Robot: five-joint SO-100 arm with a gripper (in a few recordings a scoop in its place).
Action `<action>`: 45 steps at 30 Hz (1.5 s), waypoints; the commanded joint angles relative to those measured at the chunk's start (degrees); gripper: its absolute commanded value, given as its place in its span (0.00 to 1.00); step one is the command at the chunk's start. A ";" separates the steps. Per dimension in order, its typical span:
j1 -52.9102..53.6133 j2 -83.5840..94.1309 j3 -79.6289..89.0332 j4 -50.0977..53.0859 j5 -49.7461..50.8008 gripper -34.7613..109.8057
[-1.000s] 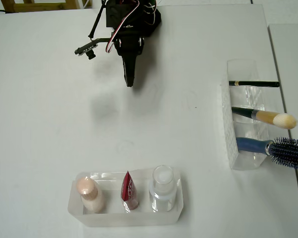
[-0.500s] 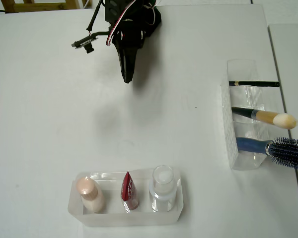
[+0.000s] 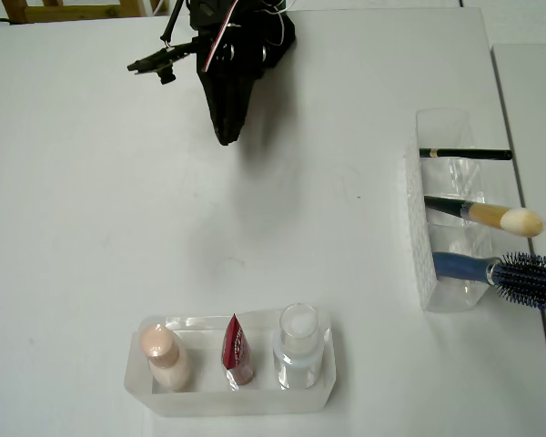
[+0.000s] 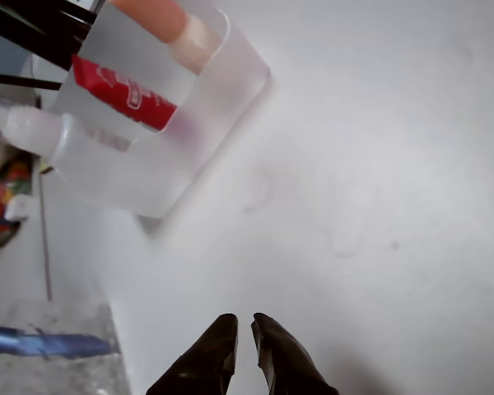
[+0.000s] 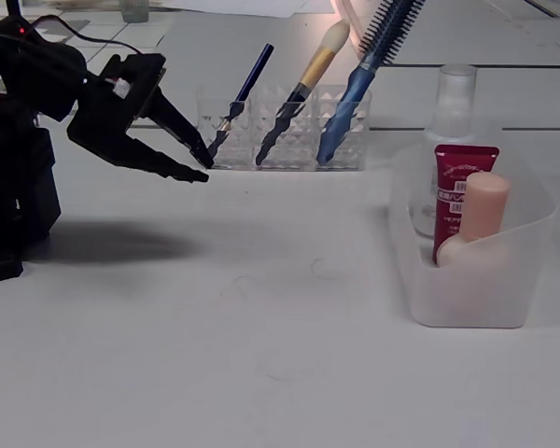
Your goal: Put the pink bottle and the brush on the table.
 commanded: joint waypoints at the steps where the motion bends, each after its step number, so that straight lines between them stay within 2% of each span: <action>1: 2.11 0.00 -2.29 0.62 -5.71 0.24; 14: 8.61 -0.79 0.53 -7.12 -28.13 0.24; 27: 9.05 -8.26 3.25 -23.91 -46.32 0.24; 37: 9.05 -21.27 3.16 -42.45 -50.19 0.24; 45: 9.05 -32.96 -0.35 -49.39 -50.89 0.25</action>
